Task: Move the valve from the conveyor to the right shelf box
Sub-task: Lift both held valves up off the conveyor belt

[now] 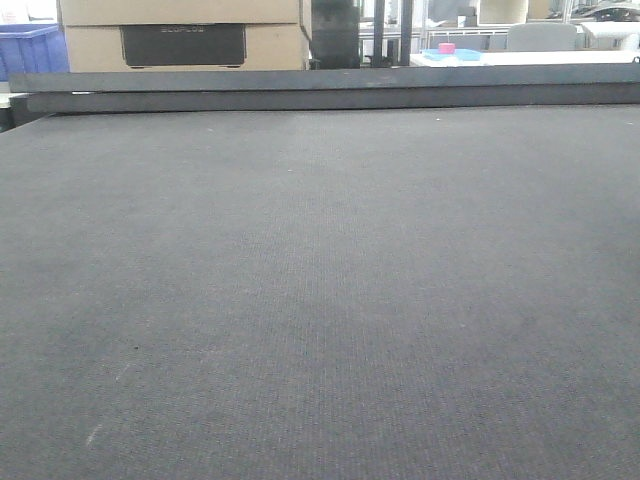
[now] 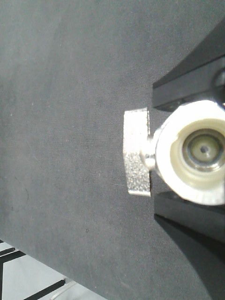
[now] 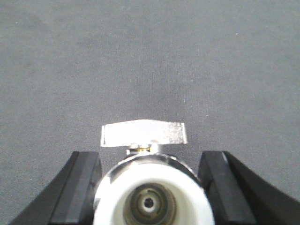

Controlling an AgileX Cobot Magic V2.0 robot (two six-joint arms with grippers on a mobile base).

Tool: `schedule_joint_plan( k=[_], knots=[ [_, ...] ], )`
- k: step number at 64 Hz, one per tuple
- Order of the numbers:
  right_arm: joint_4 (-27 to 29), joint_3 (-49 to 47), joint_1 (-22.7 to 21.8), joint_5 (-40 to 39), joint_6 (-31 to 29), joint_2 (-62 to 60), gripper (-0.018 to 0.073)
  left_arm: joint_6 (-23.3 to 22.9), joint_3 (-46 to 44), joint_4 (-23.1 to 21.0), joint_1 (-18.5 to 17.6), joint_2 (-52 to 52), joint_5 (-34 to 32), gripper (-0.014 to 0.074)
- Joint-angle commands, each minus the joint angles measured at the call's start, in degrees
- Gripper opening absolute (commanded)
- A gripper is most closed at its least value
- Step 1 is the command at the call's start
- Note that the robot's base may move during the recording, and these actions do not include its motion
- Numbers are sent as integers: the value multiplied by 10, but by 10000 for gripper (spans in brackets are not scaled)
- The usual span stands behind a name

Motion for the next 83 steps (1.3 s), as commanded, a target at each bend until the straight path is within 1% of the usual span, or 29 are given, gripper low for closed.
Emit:
schedule_joint_plan(
  k=[1, 83],
  knots=[
    [-2, -2, -4, -36, 0, -6, -162, 0, -3, -1, 2, -6, -29, -111],
    [-2, -2, -4, -36, 0, -6, -162, 0, -3, -1, 2, -6, -29, -111]
  ],
)
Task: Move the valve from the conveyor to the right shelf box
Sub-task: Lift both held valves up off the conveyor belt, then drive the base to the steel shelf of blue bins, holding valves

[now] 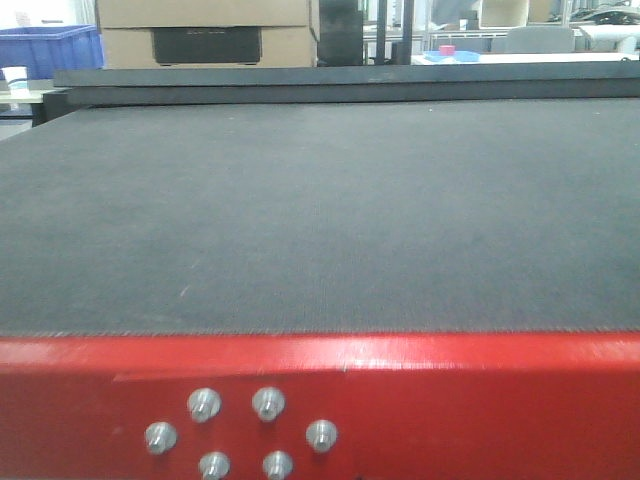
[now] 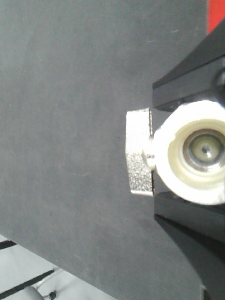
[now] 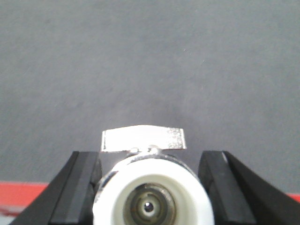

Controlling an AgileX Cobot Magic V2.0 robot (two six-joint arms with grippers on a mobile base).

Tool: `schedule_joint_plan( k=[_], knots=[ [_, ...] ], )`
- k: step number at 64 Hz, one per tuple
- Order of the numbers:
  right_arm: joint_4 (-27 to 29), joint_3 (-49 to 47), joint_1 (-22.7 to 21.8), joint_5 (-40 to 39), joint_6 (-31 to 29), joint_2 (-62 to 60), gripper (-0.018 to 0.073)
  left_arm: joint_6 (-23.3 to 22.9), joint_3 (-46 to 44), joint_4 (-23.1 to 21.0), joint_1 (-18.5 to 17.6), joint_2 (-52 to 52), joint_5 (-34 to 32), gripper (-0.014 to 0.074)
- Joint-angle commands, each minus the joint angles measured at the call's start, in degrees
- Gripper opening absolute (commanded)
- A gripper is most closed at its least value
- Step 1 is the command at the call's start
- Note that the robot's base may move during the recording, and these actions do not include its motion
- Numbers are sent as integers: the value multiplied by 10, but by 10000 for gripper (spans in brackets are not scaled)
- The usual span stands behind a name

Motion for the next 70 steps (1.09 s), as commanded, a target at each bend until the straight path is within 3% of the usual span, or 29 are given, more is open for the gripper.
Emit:
schedule_joint_plan(
  k=[1, 70],
  knots=[
    [-2, -2, -4, -36, 0, -6, -162, 0, -3, -1, 2, -6, -31, -111],
    [-2, -2, -4, -36, 0, -6, -162, 0, -3, -1, 2, -6, -31, -111]
  ],
)
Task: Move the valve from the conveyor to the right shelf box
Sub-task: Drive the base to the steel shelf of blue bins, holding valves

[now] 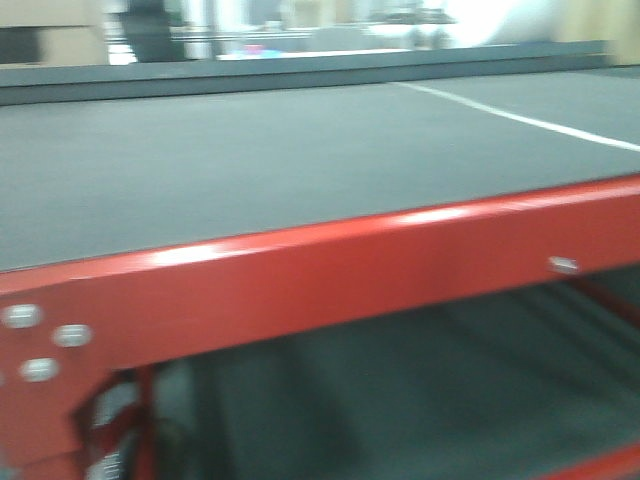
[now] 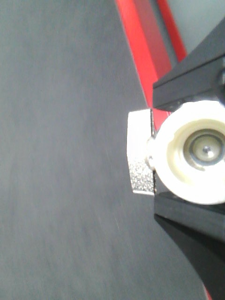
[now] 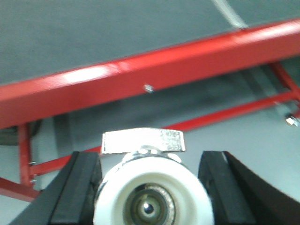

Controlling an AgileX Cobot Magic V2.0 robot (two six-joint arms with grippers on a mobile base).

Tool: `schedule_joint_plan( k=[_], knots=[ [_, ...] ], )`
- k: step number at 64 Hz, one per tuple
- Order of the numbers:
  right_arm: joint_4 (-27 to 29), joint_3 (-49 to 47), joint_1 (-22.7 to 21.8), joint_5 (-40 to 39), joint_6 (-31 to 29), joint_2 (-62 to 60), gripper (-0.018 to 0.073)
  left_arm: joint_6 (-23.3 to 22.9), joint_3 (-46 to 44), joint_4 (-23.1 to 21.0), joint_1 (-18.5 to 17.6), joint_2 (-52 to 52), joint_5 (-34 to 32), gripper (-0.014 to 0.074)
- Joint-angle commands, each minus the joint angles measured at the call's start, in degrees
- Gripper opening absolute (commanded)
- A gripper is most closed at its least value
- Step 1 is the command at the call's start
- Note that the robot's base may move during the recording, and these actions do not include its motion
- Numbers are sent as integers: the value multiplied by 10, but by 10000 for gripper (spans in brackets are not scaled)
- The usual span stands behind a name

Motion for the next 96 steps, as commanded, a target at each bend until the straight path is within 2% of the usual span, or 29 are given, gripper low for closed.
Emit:
schedule_joint_plan(
  k=[1, 96],
  knots=[
    [-3, -3, -4, -36, 0, -6, -162, 0, -3, -5, 2, -6, -31, -111],
    [-2, -3, -4, -36, 0, -6, -162, 0, -3, -4, 2, -6, -31, -111]
  ],
)
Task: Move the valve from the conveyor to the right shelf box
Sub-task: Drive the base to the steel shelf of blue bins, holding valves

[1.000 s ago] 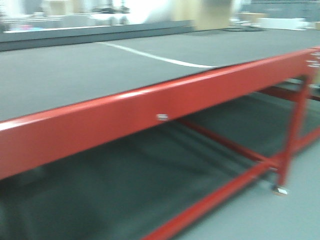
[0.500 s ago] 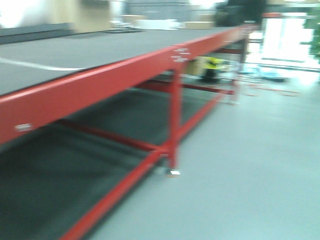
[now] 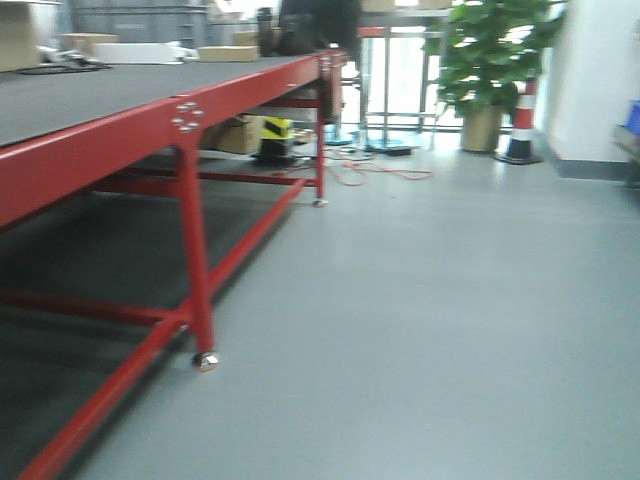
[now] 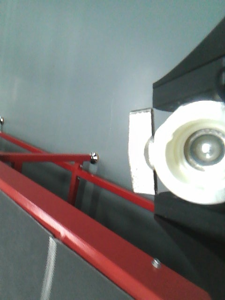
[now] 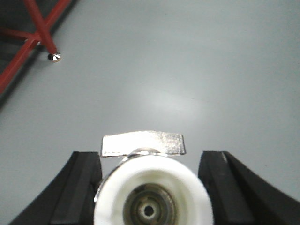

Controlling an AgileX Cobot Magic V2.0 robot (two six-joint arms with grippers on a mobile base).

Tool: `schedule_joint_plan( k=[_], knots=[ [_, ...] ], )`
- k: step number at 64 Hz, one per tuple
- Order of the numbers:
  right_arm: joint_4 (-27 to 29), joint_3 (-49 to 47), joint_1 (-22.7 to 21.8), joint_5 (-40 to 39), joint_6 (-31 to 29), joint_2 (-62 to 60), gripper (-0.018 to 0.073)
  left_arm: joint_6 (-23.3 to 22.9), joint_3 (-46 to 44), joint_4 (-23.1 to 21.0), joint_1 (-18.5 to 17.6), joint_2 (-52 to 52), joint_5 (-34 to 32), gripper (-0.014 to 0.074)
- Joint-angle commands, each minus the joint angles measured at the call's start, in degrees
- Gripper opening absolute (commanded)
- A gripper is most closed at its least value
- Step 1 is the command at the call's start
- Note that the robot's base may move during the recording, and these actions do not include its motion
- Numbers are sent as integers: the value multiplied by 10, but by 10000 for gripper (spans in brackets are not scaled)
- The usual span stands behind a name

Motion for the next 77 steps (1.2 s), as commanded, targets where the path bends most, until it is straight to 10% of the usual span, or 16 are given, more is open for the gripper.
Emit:
schedule_joint_plan(
  k=[1, 77],
  knots=[
    [0, -3, -3, -36, 0, -6, -162, 0, -3, -2, 2, -6, -31, -111],
    [0, -3, -3, -36, 0, -6, -162, 0, -3, -2, 2, -6, -31, -111]
  ],
)
